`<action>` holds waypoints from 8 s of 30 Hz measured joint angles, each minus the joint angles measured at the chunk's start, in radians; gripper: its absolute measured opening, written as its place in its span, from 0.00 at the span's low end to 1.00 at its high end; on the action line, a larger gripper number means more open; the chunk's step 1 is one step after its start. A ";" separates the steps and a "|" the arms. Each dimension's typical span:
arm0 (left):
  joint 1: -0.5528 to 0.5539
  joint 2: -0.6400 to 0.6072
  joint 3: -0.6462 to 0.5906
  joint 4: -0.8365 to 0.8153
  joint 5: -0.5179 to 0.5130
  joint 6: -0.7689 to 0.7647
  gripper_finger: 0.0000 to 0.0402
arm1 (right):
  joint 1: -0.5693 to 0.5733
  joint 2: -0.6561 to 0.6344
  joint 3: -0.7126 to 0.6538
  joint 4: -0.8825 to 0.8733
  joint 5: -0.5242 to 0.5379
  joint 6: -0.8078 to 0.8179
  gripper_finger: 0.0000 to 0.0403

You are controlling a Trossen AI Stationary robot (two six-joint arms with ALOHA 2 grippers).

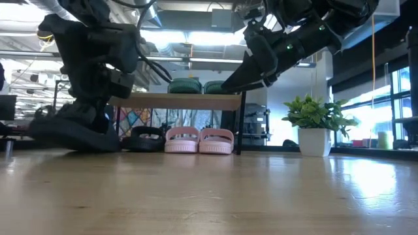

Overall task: Pick and place slides into the shelf
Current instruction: Put the black slide under the shelf, then return to Home Position

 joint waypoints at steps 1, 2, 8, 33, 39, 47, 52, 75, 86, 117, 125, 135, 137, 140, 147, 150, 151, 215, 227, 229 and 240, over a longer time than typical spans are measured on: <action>0.006 -0.001 0.000 0.003 -0.002 0.012 0.00 | 0.000 0.000 0.000 0.002 0.000 0.000 0.60; 0.013 0.000 0.000 0.013 -0.002 0.016 0.00 | 0.000 0.000 0.000 0.005 0.000 0.000 0.60; 0.092 -0.001 0.000 0.030 0.002 0.016 0.00 | 0.000 0.000 0.000 0.008 0.000 0.000 0.60; 0.166 -0.002 0.001 0.069 0.015 0.093 0.06 | 0.000 0.000 0.000 0.007 0.000 -0.003 0.60; 0.166 -0.002 0.001 0.068 0.079 0.061 0.16 | 0.000 0.000 0.000 0.007 0.000 -0.003 0.60; 0.158 -0.002 0.002 0.038 0.114 0.060 0.41 | 0.000 0.000 0.000 0.006 0.000 -0.001 0.60; 0.133 -0.002 0.021 -0.042 0.114 0.021 0.45 | 0.000 0.000 0.000 0.006 0.000 -0.001 0.60; -0.213 -0.391 0.087 0.027 0.612 -0.172 0.45 | 0.000 0.000 0.000 0.004 0.000 -0.001 0.60; -0.197 -0.423 -0.150 0.259 0.792 -0.257 0.45 | 0.000 0.000 0.001 0.005 0.000 -0.001 0.60; 0.073 -0.417 -0.228 0.227 0.593 -0.235 0.45 | 0.000 0.000 0.001 0.007 0.000 -0.030 0.60; 0.156 -0.417 -0.228 0.228 0.499 -0.190 0.45 | 0.000 0.000 0.001 0.006 0.000 -0.031 0.60; 0.233 -0.417 -0.228 0.230 0.443 -0.129 0.45 | 0.000 0.000 0.001 0.006 0.000 -0.055 0.60; 0.233 -0.417 -0.228 0.230 0.444 -0.109 0.45 | 0.000 0.000 0.001 0.006 0.000 -0.056 0.60; 0.231 -0.417 -0.228 0.229 0.492 -0.066 0.45 | 0.000 0.000 0.001 0.006 0.000 -0.056 0.60; 0.195 -0.417 -0.228 0.227 0.505 -0.037 0.45 | 0.000 0.000 0.001 0.006 0.000 -0.055 0.60; 0.175 -0.417 -0.228 0.227 0.479 -0.041 0.45 | 0.000 0.000 0.001 0.006 0.000 -0.056 0.60; 0.168 -0.416 -0.228 0.227 0.463 -0.044 0.45 | 0.000 0.000 0.001 0.006 0.000 -0.056 0.60; 0.208 -0.277 -0.075 0.104 0.317 -0.021 0.45 | -0.025 0.000 0.001 0.005 0.000 -0.051 0.60; 0.043 -0.674 -0.148 0.601 0.497 0.169 0.45 | -0.032 -0.061 0.000 -0.003 0.000 -0.036 0.60; 0.047 -0.750 -0.191 0.692 0.559 0.223 0.45 | -0.042 -0.101 0.000 -0.050 0.000 -0.050 0.60; 0.169 -1.176 -0.393 0.810 0.611 0.279 0.45 | -0.080 -0.516 -0.369 0.181 0.011 -0.025 0.60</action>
